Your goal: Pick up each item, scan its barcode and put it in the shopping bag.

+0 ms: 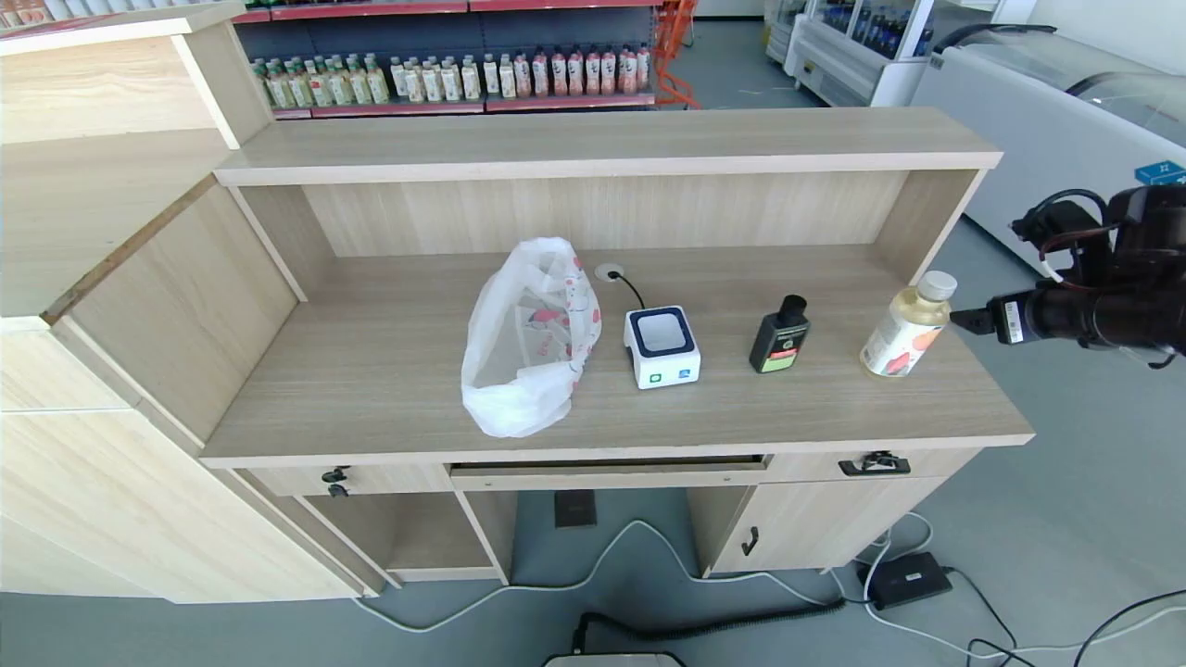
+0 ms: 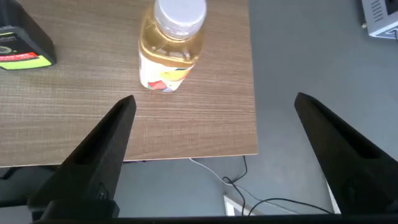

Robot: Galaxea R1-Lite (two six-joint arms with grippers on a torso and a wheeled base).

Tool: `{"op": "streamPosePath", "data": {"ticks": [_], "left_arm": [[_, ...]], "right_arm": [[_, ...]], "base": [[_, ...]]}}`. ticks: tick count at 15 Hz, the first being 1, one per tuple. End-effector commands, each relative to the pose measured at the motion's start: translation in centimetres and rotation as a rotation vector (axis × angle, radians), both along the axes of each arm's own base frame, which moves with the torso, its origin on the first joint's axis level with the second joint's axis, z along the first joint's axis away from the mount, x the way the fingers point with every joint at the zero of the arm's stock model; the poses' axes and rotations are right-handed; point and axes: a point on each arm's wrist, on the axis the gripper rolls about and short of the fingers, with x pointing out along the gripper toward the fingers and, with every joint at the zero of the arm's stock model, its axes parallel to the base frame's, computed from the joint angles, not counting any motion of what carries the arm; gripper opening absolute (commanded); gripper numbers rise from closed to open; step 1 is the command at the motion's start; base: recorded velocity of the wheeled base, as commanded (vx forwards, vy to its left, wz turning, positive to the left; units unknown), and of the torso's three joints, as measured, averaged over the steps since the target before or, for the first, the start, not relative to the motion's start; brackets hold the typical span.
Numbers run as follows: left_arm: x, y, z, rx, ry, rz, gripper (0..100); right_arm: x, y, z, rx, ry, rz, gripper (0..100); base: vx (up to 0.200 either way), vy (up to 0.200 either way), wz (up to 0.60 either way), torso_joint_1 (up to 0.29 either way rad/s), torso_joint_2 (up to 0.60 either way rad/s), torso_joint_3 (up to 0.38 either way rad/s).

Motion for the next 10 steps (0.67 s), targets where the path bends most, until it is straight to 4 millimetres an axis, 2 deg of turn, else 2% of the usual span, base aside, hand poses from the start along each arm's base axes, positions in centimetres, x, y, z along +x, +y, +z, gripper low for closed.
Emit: {"op": "streamPosePath", "data": {"ticks": [1, 3, 6, 10], "left_arm": [[0.0, 0.0, 0.0, 0.0, -0.001, 0.001, 100], [0.0, 0.0, 0.0, 0.0, -0.001, 0.001, 100], [0.0, 0.0, 0.0, 0.0, -0.001, -0.001, 100], [0.0, 0.0, 0.0, 0.0, -0.001, 0.001, 100]], "right_arm": [[1.6, 1.2, -1.7, 0.014, 0.037, 0.05, 100], [2.3, 3.0, -1.5, 0.019, 0.023, 0.122, 100], [3.7, 4.0, -2.1, 0.011, 0.021, 0.153, 100], [5.8, 5.1, -3.8, -0.063, 0.045, 0.211, 100]], "base": [[0.0, 0.0, 0.0, 0.0, 0.0, 0.0], [0.0, 0.0, 0.0, 0.0, 0.0, 0.0], [0.0, 0.0, 0.0, 0.0, 0.0, 0.0], [0.0, 0.0, 0.0, 0.0, 0.0, 0.0]]}}
